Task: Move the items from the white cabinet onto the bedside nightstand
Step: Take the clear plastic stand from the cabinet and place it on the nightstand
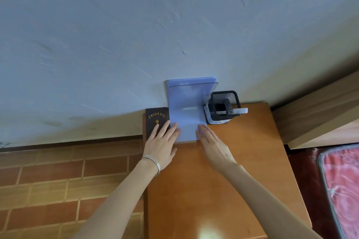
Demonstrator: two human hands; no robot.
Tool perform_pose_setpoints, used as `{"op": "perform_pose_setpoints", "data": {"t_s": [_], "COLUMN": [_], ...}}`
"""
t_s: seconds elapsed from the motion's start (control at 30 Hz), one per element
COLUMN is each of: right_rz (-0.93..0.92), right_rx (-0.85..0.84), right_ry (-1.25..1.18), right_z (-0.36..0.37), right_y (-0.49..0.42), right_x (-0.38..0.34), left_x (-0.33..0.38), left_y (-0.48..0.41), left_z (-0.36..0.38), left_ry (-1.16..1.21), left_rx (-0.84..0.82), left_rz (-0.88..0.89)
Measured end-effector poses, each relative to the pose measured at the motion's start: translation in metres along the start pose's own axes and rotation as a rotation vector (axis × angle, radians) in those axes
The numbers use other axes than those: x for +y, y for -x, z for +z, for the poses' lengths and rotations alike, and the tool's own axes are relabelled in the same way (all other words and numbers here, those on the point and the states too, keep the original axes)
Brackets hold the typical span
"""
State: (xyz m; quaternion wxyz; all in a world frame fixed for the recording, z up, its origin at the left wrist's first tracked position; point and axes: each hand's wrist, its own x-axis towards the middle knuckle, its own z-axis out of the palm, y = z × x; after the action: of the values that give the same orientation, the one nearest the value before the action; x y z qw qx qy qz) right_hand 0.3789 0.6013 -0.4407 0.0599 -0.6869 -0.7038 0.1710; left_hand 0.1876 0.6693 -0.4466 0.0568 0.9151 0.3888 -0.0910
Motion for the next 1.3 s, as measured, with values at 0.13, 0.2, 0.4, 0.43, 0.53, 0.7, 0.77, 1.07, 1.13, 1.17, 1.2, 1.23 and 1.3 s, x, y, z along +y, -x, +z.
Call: {"op": "perform_pose_setpoints", "data": {"t_s": [0.13, 0.2, 0.4, 0.43, 0.53, 0.7, 0.77, 1.07, 1.13, 1.17, 1.2, 1.23, 1.3], "right_rz": [0.025, 0.027, 0.021, 0.017, 0.002, -0.051, -0.081, 0.119, 0.192, 0.228, 0.268, 0.309, 0.408], "right_rx": [-0.108, -0.126, -0.124, -0.120, -0.106, -0.109, 0.005, 0.336, 0.382, 0.406, 0.428, 0.451, 0.477], "right_ry": [-0.045, -0.052, -0.089, -0.089, -0.083, -0.061, -0.015, 0.174, 0.208, 0.226, 0.239, 0.254, 0.266], "right_z": [-0.006, -0.005, -0.002, -0.001, -0.001, -0.024, -0.046, -0.235, -0.272, -0.289, -0.304, -0.316, -0.330], "right_y": [-0.004, -0.003, -0.004, -0.003, -0.003, 0.000, 0.009, 0.090, 0.116, 0.129, 0.143, 0.157, 0.188], "right_x": [0.000, 0.001, 0.006, 0.006, 0.007, -0.007, -0.017, -0.040, -0.046, -0.050, -0.056, -0.062, -0.079], "left_x": [-0.003, -0.001, 0.005, 0.004, 0.000, 0.002, 0.005, 0.045, 0.063, 0.072, 0.081, 0.091, 0.109], "left_y": [-0.006, -0.008, -0.011, -0.010, -0.011, -0.010, -0.008, 0.012, 0.019, 0.022, 0.026, 0.030, 0.040], "left_z": [0.003, 0.003, 0.001, 0.001, -0.002, -0.028, -0.051, -0.254, -0.295, -0.312, -0.327, -0.339, -0.358], "left_ry": [0.030, 0.063, 0.278, 0.298, 0.343, 0.253, 0.186, 0.125, 0.120, 0.120, 0.125, 0.130, 0.132], "left_rx": [0.009, 0.032, 0.061, 0.057, 0.021, -0.077, -0.068, 0.429, 0.457, 0.479, 0.506, 0.523, 0.525], "left_rz": [-0.013, -0.014, -0.064, -0.061, -0.061, -0.049, -0.028, 0.284, 0.376, 0.429, 0.480, 0.537, 0.661]}}
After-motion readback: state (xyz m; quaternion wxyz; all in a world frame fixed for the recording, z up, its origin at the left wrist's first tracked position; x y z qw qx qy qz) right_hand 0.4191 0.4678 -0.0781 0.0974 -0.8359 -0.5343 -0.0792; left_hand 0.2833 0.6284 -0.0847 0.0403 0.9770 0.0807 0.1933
